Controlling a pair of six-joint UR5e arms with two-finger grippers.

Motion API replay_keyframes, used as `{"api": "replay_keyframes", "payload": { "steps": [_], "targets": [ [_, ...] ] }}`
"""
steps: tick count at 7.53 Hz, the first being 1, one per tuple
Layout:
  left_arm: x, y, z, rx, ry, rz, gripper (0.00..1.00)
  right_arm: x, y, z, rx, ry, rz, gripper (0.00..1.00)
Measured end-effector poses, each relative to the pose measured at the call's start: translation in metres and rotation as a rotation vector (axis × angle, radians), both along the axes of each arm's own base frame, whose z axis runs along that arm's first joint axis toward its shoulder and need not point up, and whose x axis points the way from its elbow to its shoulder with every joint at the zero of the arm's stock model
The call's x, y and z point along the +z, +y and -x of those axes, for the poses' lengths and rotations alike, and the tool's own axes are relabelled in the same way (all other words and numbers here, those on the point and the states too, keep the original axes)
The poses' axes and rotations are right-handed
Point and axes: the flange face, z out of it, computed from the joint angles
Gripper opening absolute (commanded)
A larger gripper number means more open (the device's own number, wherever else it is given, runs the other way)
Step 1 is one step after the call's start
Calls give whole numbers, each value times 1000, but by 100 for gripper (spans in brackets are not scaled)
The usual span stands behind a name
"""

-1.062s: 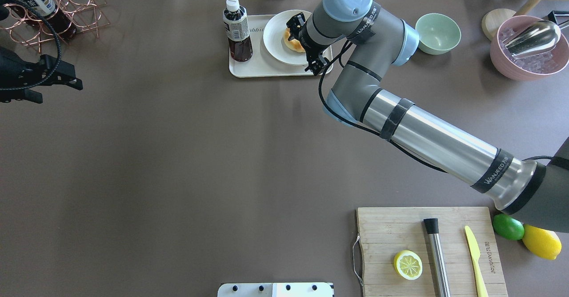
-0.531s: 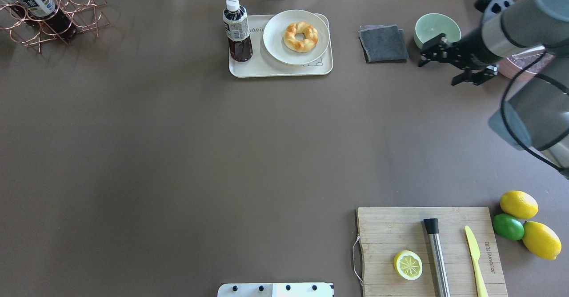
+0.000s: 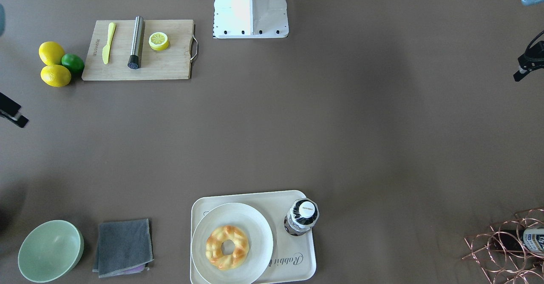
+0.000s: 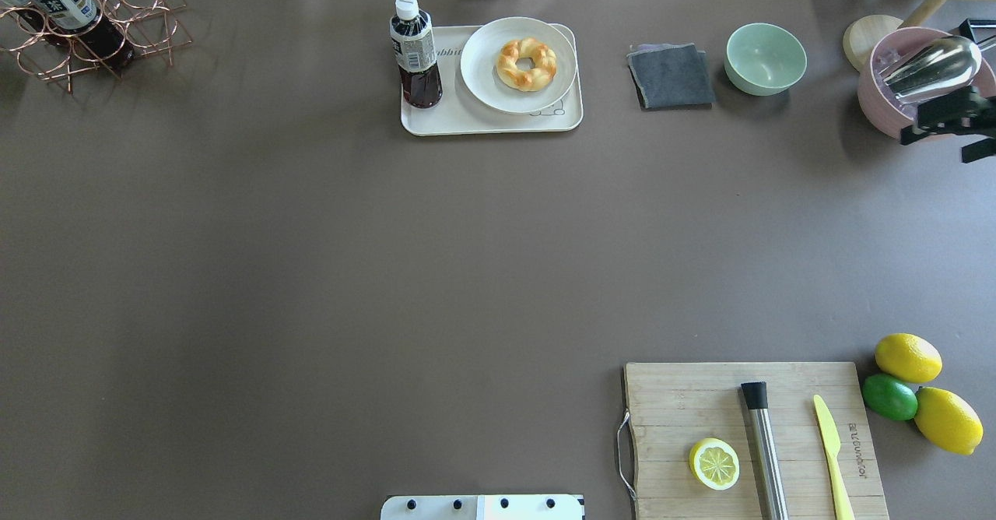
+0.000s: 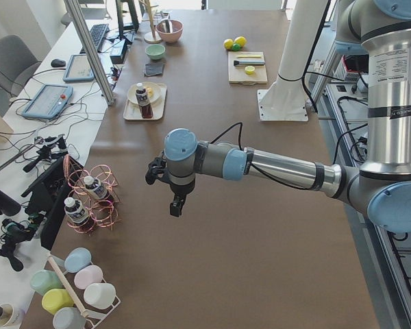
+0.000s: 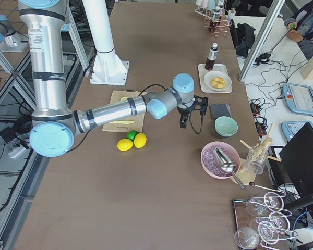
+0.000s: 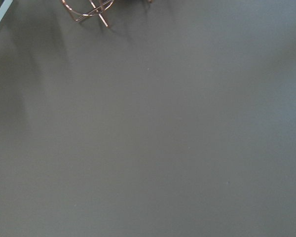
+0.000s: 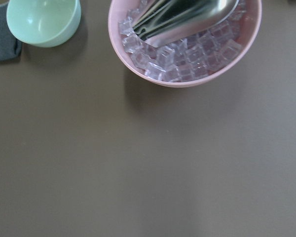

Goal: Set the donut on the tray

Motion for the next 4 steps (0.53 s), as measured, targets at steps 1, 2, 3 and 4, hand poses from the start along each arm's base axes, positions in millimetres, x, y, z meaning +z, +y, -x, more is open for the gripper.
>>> {"api": "replay_keyframes", "payload": {
  "steps": [1,2,3,4],
  "targets": [
    [18,11,14,9,-5,3,97,23,20,-29,-28,23,-18,100],
    [34,22,23,15,-7,8,97,37,31,-49,-51,40,-19,100],
    [44,29,30,13,-8,17,97,45,38,-59,-71,54,-3,100],
    [51,33,34,8,-8,28,97,52,40,-59,-94,77,20,100]
  ]
}}
